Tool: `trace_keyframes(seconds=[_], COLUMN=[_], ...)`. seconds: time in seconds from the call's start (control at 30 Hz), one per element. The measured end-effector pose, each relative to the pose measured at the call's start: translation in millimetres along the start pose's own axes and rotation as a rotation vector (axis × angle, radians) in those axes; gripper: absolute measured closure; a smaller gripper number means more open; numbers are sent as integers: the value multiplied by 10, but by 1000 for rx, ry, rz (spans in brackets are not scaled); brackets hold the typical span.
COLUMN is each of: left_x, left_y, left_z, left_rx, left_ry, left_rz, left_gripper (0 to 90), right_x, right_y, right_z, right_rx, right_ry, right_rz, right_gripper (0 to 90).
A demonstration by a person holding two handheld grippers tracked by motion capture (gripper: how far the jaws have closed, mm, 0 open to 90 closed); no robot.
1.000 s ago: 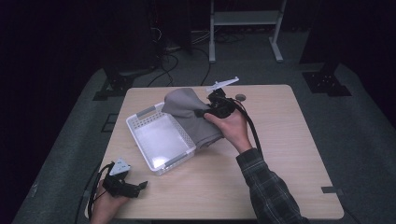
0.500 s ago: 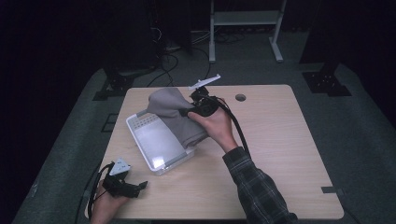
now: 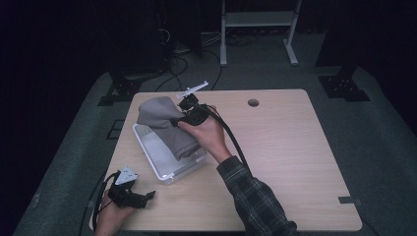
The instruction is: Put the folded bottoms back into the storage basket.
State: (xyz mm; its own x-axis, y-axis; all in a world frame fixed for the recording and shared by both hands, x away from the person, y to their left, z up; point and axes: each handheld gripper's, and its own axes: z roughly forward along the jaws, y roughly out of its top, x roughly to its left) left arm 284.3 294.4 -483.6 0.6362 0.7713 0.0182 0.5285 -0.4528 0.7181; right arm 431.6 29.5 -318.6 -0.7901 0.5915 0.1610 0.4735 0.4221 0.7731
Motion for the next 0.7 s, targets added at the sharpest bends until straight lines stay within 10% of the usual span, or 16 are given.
trace_keyframes(seconds=[0.7], left_x=[1], left_y=[0], left_z=[0], left_rx=[0], left_ry=[1], left_rz=[1], left_gripper=[0], right_x=[238], right_y=[-55], right_z=[608], right_rx=[66], right_ry=[-5], right_rz=[9], right_gripper=[609])
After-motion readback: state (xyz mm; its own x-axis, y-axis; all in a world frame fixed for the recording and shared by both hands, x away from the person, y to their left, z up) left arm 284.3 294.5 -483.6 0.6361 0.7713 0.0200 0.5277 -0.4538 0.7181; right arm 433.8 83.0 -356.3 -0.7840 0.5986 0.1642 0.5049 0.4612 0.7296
